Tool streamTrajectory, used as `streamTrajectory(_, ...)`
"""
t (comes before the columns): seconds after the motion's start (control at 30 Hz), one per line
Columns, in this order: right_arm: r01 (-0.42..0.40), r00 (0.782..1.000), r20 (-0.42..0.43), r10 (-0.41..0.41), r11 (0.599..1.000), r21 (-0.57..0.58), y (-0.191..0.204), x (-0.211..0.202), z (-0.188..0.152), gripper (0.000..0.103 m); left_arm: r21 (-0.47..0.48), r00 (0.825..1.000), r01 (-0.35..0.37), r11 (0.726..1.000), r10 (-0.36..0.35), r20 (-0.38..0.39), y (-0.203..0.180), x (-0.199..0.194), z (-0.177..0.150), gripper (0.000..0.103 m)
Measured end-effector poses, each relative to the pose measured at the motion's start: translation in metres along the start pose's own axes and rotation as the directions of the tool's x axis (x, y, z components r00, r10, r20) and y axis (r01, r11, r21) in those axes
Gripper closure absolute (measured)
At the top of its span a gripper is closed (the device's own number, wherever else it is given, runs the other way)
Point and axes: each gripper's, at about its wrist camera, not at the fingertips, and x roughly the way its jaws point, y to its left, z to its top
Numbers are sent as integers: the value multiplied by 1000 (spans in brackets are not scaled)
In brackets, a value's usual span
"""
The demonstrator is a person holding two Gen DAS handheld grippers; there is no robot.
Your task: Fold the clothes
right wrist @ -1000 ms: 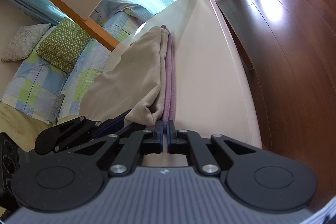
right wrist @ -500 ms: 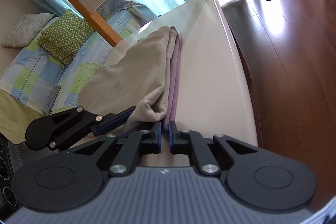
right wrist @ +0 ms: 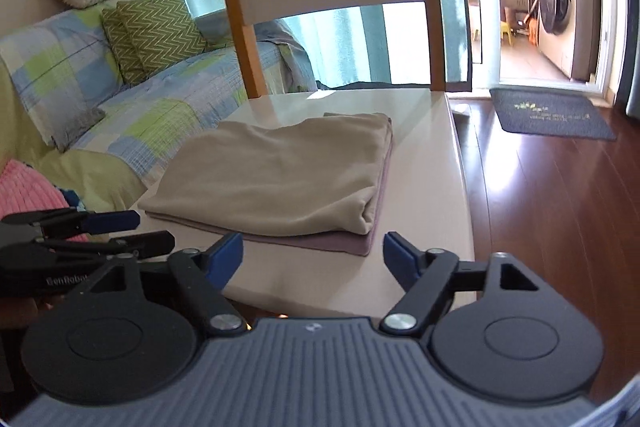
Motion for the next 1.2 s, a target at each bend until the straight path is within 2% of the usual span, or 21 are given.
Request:
streamTrajectory(0.07,13,1000,-3,-13,1000,-6,14,-6,-3,8,-11,1000,-13,1000,13,-8,4,-10,-2,34)
streamTrajectory(0.23,47,999,-24,-48,998,-41,39,-14,-10,2,-35,1000,0,999,-1,-13,9,-36,-6,24)
streamTrajectory(0.37,87,995,-38,-89,995,-48,53,-20,-13,1,-42,1000,22,999,-23,-15,10,-50,-9,3)
streamTrajectory(0.4,97,994,-42,-99,994,-52,57,-21,-14,1,-42,1000,25,999,-25,-12,10,-54,-10,1)
streamTrajectory(0.67,129,991,-26,-132,988,-86,78,-34,-16,1,-39,1000,4,999,-4,-2,10,-72,-10,1)
streamTrajectory(0.73,135,990,-20,-138,986,-99,80,-36,-17,1,-32,999,-32,999,32,3,10,-74,-9,1)
streamTrajectory(1.2,148,988,-29,-152,983,-111,77,-36,-20,1,-67,1000,-22,997,23,6,11,-71,-11,1)
